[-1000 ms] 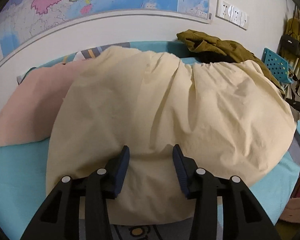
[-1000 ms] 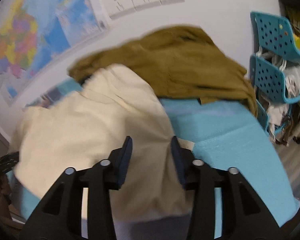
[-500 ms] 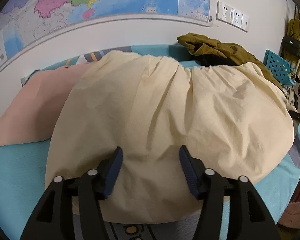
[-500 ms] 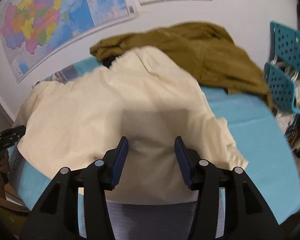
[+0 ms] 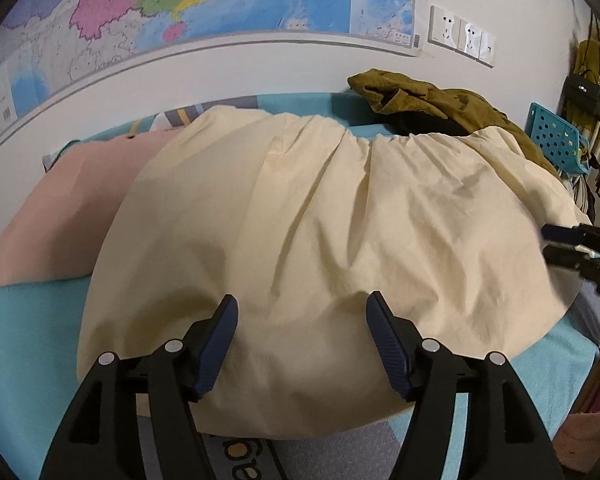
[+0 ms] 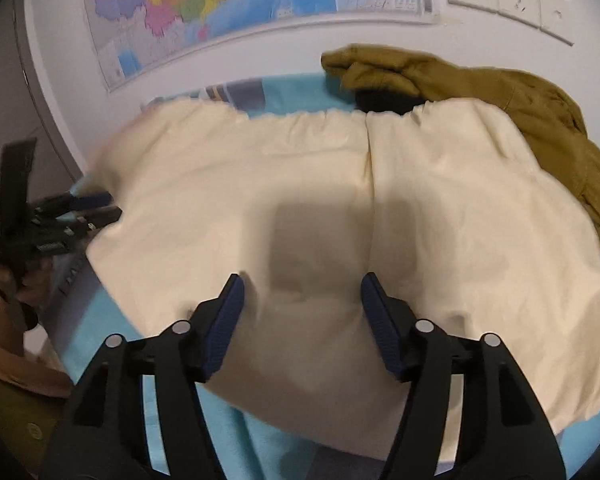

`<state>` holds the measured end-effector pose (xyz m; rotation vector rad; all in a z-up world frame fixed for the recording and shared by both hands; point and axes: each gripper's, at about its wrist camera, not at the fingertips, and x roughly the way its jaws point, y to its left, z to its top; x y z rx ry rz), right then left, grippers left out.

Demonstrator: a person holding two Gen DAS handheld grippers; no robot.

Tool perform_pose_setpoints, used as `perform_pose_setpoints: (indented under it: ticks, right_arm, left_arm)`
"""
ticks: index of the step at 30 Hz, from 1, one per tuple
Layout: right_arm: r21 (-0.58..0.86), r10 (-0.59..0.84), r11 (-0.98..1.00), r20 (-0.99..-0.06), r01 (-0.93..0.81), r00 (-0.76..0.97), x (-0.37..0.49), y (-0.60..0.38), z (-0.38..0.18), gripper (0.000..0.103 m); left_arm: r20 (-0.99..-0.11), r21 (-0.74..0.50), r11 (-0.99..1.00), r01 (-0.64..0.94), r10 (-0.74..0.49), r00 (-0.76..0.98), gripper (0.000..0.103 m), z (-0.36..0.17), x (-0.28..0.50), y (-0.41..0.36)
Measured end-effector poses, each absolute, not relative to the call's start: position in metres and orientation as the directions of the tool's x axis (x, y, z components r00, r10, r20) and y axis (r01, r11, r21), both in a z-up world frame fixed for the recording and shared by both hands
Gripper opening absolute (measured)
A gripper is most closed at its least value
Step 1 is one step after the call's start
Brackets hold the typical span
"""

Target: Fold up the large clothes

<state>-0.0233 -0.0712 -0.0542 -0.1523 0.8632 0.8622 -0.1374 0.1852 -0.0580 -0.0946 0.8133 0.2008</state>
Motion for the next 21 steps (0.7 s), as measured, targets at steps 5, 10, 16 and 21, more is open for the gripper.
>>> perform_pose_setpoints:
  ticks: [5, 10, 16, 21]
  right_arm:
    - [0.198, 0.671, 0.594, -0.657, -0.78, 0.344, -0.042, -0.066, -0.02, 0.065]
    - [0.108, 0.723, 0.42, -0.641, -0.901, 0.26, -0.079, -0.021, -0.01, 0.073]
    - [-0.046, 0.693, 0.23, -0.694, -0.972, 0.197, -0.121, 0.039, -0.036, 0.076]
    - [-0.248, 0.645, 0.188, -0.699, -0.95, 0.31, -0.135, 0.063, -0.058, 0.078]
  left_arm:
    - [-0.711, -0.074, 0.972, -0.224, 0.106, 0.695, 0.076, -0.052, -0.152, 0.196]
    - [-0.687, -0.166, 0.96, -0.224, 0.05, 0.725, 0.076, -0.042, -0.176, 0.205]
    - [-0.689, -0.253, 0.947, -0.199, -0.032, 0.724, 0.079, -0.042, -0.201, 0.206]
    - [-0.688, -0.354, 0.92, -0.168, -0.134, 0.713, 0.079, -0.055, -0.214, 0.204]
